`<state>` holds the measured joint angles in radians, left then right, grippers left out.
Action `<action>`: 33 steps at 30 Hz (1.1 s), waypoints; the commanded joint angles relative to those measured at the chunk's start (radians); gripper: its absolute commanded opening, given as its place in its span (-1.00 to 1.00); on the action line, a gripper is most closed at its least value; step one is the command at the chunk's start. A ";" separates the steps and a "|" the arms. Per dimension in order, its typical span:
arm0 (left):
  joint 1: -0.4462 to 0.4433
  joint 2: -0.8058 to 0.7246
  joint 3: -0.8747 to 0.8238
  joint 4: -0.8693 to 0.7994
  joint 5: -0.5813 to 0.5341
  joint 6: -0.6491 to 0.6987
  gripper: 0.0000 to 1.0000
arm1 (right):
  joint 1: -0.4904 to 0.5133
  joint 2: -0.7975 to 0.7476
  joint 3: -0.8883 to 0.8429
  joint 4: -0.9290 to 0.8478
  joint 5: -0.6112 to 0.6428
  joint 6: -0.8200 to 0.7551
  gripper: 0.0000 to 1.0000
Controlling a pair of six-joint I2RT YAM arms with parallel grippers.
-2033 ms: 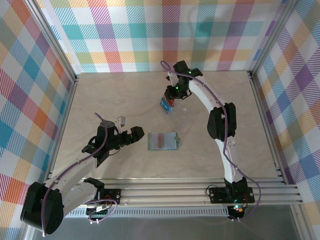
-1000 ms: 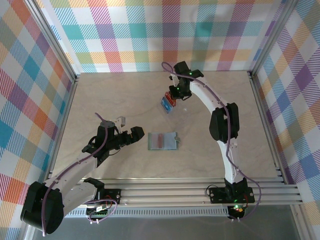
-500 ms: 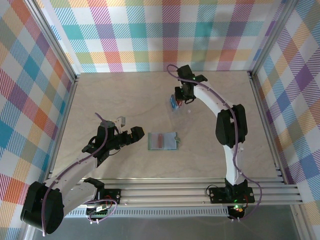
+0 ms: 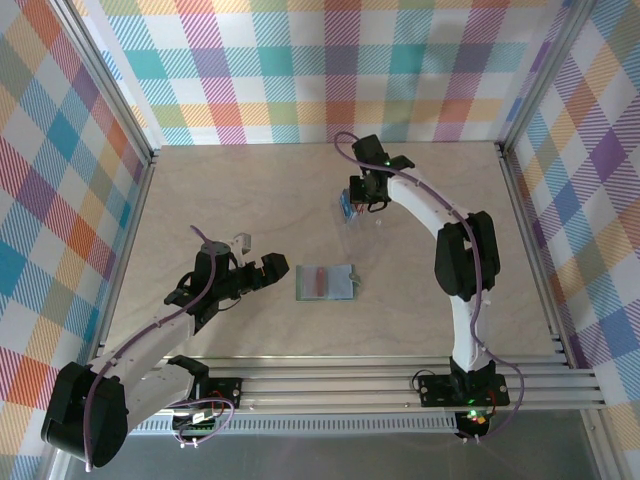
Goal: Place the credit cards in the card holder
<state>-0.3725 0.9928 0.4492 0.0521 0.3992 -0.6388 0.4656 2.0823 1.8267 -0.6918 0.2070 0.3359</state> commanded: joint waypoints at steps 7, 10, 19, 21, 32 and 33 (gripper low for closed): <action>-0.006 0.010 0.008 -0.010 -0.008 0.004 1.00 | 0.027 -0.041 -0.011 -0.029 0.093 0.024 -0.89; -0.006 0.007 0.008 -0.009 -0.007 0.005 1.00 | 0.027 -0.055 -0.007 -0.037 0.107 0.028 -0.88; -0.006 0.010 0.008 -0.012 -0.013 0.007 1.00 | 0.030 -0.104 -0.003 -0.046 0.113 0.030 -0.90; -0.006 0.009 0.008 -0.012 -0.014 0.008 1.00 | 0.030 -0.112 0.004 -0.056 0.118 0.026 -0.90; -0.006 0.020 0.008 0.002 0.002 0.009 1.00 | 0.066 -0.182 -0.012 -0.072 0.268 0.038 -0.96; -0.006 0.025 0.008 0.007 0.008 0.009 0.99 | 0.080 -0.190 -0.020 -0.071 0.302 0.037 -0.96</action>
<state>-0.3725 1.0073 0.4492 0.0532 0.4000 -0.6388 0.5125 1.9648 1.8214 -0.7460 0.4156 0.3592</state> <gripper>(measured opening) 0.996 0.055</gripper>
